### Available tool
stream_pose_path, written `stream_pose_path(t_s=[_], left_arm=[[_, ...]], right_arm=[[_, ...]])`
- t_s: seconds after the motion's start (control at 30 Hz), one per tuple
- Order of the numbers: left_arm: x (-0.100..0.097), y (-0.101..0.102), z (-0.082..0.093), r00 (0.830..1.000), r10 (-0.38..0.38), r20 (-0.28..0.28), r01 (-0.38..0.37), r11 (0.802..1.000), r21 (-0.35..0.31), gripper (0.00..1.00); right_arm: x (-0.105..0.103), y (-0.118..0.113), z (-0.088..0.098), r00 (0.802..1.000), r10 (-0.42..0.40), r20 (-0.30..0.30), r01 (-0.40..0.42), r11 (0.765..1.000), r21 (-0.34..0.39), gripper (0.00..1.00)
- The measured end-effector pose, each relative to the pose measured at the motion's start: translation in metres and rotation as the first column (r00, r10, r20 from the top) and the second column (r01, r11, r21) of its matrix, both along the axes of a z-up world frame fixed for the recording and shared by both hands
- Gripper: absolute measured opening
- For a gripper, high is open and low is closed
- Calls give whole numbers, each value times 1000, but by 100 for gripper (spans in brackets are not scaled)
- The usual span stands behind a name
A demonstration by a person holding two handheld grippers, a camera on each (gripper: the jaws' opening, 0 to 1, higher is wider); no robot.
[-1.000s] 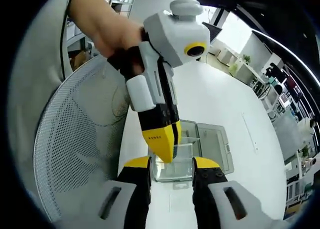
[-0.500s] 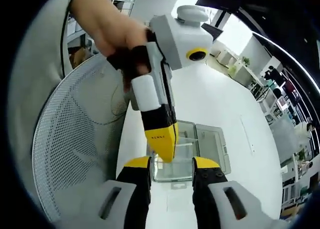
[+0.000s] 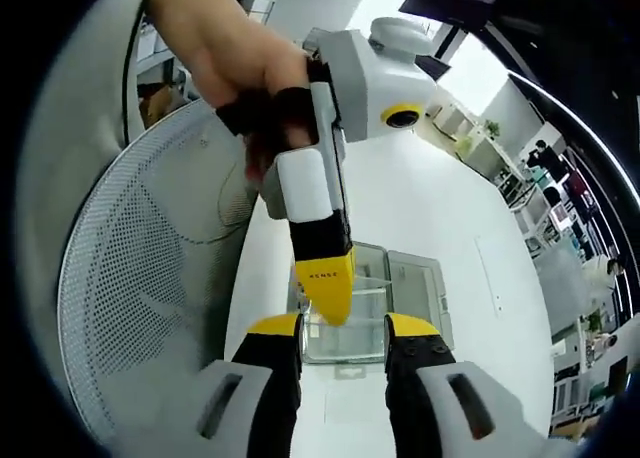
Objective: Insert the divider into the dual guide fixture by aligning both edges with the guide slots and pushing it downward to the bottom, including one-sided entry, uneven engagement, binding, and posture correction.
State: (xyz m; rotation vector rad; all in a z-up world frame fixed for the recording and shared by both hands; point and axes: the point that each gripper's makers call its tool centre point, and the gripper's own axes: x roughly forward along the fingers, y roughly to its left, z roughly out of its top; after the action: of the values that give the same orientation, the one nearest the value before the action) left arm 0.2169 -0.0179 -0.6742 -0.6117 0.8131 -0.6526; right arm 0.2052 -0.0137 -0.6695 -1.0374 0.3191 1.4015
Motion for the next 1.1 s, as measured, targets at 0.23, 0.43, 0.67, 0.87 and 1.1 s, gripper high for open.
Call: stream_pose_path(t_s=[0.23, 0.43, 0.67, 0.87, 1.1], left_arm=[[2, 2, 0, 1000, 2, 0, -2, 1000, -4, 0], [4, 5, -2, 1000, 3, 15, -3, 1000, 3, 0], [5, 11, -4, 998, -24, 59, 22, 999, 30, 0], [3, 11, -5, 990, -75, 117, 69, 996, 61, 0], [3, 9, -4, 972, -137, 192, 120, 988, 98, 0]], right_arm=[[3, 0, 2, 999, 26, 38, -26, 1000, -8, 27], [6, 0, 3, 999, 17, 32, -17, 1000, -3, 30], [12, 1, 7, 1000, 12, 16, -13, 1000, 7, 27], [15, 1, 9, 1000, 17, -5, -17, 1000, 10, 22], [19, 0, 8, 998, 32, -47, -33, 999, -2, 20]])
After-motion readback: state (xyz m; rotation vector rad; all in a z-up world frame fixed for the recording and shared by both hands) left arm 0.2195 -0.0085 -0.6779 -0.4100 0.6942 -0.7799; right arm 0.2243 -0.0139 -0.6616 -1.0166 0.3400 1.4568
